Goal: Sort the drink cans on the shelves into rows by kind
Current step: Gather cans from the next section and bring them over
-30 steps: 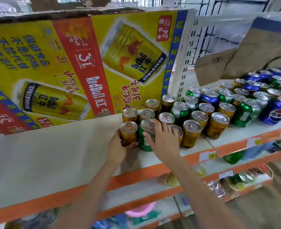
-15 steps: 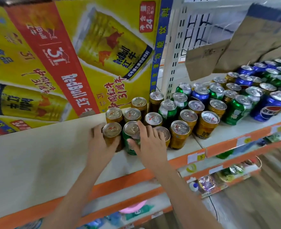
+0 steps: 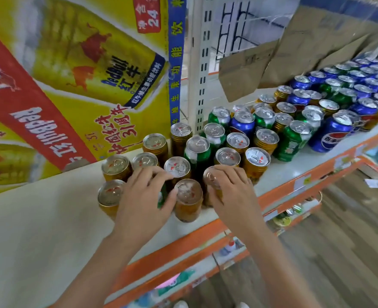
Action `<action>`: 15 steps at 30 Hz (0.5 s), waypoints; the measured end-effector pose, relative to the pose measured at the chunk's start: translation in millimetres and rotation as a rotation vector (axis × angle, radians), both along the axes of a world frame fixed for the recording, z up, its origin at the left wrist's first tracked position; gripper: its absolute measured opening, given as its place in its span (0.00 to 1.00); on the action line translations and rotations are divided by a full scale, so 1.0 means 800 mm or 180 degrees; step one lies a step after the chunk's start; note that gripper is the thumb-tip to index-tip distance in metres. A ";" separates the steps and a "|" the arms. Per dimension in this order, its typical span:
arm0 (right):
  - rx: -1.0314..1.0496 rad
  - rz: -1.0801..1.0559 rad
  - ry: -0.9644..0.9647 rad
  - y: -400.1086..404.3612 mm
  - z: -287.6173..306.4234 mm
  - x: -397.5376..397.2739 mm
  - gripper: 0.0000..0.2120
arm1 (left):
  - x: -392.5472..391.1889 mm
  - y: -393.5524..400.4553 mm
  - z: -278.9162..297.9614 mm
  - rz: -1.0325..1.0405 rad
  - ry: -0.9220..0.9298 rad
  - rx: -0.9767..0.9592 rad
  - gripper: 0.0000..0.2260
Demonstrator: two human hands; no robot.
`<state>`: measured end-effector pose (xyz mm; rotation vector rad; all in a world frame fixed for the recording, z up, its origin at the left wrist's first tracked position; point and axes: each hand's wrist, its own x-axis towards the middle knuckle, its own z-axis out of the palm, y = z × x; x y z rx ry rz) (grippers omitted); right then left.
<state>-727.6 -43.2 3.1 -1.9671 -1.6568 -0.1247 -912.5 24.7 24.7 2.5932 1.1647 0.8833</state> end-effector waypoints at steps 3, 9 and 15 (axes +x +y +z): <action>-0.0154 0.0235 0.0009 -0.003 -0.010 0.029 0.18 | 0.038 -0.005 0.002 -0.0179 0.0051 -0.0043 0.16; -0.0234 0.0899 0.0139 -0.024 0.004 0.095 0.17 | 0.133 -0.021 -0.016 -0.0122 0.0246 -0.0221 0.16; -0.0612 0.0808 -0.0008 -0.045 0.015 0.192 0.20 | 0.194 -0.030 -0.032 0.0467 0.0770 -0.0287 0.19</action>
